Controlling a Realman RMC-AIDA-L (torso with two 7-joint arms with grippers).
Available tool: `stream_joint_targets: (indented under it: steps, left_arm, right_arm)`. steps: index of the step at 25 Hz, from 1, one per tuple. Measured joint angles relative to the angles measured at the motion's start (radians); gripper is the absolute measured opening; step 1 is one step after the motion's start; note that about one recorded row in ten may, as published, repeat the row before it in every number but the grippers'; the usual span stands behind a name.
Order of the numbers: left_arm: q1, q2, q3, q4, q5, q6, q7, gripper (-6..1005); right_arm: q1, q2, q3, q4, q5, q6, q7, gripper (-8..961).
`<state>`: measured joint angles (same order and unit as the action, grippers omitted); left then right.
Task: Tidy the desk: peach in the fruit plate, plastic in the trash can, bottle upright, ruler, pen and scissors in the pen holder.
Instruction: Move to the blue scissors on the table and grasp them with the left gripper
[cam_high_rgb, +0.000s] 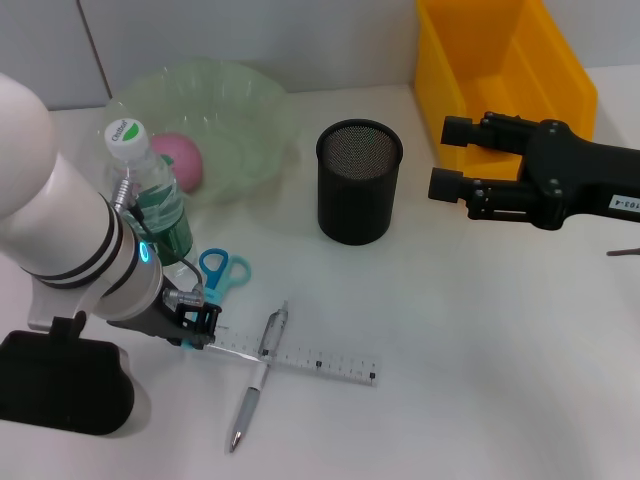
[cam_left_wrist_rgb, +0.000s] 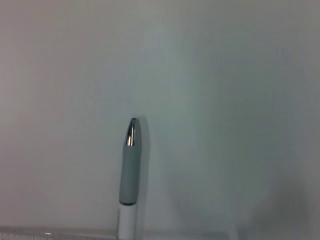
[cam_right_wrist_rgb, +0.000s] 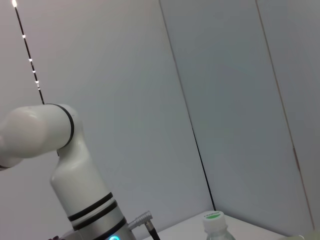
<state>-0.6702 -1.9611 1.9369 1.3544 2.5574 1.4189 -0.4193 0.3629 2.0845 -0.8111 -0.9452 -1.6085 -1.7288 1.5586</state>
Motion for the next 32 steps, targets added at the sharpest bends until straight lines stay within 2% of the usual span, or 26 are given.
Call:
stream_joint_targets:
  steps: [14,19,32]
  left_arm:
    - [0.004,-0.001,0.003,0.004,0.007,0.0,-0.012,122]
    - [0.012,-0.001,0.0,0.021,0.015,-0.021,-0.014,-2]
    - [0.004,-0.003,-0.004,0.022,0.006,-0.03,0.014,0]
  right_arm:
    - [-0.013,0.0,0.006,0.002,0.029,0.014,0.0,824]
    - [-0.013,0.0,0.006,0.0,0.032,0.013,0.0,825]
    - [-0.013,-0.001,0.006,0.0,0.036,0.012,0.001,824]
